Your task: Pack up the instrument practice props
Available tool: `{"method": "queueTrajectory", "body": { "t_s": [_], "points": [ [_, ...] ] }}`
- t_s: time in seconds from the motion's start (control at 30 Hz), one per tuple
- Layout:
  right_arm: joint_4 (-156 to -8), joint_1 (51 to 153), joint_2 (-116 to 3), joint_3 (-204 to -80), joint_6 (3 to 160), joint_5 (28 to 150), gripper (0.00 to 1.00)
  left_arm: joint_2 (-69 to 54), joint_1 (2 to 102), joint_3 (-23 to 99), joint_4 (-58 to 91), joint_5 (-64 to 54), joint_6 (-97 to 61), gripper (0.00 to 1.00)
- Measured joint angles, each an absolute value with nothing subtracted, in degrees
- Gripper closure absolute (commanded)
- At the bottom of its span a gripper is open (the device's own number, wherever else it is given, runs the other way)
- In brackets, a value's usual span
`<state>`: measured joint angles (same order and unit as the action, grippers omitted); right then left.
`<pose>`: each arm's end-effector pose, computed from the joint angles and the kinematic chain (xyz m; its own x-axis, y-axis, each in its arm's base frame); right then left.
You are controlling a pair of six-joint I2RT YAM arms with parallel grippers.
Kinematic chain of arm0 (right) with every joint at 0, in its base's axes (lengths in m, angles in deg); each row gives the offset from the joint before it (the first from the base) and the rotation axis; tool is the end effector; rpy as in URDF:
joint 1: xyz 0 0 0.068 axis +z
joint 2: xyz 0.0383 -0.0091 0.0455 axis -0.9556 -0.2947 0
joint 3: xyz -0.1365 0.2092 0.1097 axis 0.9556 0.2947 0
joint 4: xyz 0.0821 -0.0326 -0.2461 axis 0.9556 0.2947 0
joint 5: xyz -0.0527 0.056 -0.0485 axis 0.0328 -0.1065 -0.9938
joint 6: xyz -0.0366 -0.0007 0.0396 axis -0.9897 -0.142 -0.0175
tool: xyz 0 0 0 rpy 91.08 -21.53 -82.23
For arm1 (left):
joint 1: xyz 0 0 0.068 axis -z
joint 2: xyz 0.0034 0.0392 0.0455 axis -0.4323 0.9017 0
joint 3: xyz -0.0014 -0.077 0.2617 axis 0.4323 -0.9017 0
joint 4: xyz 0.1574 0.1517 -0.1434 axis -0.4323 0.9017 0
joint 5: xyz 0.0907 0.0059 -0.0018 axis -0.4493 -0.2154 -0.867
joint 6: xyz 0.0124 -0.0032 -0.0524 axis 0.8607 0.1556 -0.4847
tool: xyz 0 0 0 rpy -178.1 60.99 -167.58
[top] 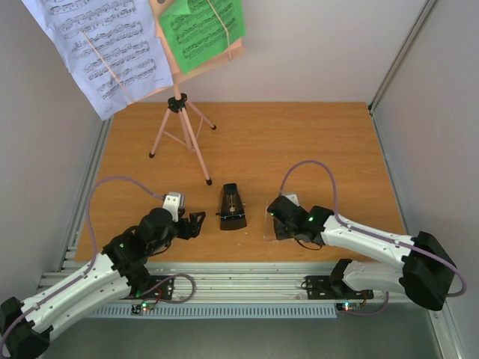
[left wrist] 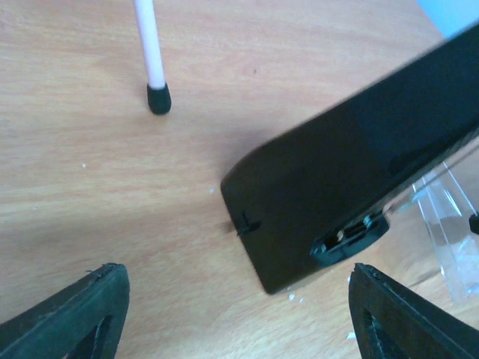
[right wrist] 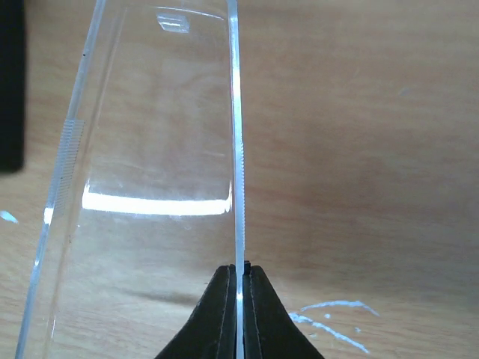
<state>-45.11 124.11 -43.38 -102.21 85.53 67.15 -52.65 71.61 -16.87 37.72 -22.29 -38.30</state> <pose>0.1303 0.1490 0.1763 -0.7081 -0.5930 -0.3833 -0.5835 0.7971 -0.1553 0.0983 -0.0940 0.1922 -0.6376 -0.0886 -0.7653 0.3338 0.8635 -0.3780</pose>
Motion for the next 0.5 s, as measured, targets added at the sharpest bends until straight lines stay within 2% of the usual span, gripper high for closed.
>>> {"method": "queueTrajectory", "body": {
  "t_s": [0.3, 0.5],
  "points": [
    [-40.9, 124.4, -36.4, -110.1, 85.2, 59.2, 0.99, -42.9, 72.4, -3.5, 39.1, -27.8, -36.1, 0.26],
    [-41.5, 124.7, -34.7, -115.3, 84.6, 57.2, 0.99, -35.1, 80.3, 9.0, 39.5, -33.9, -34.4, 0.26]
  ]
}}
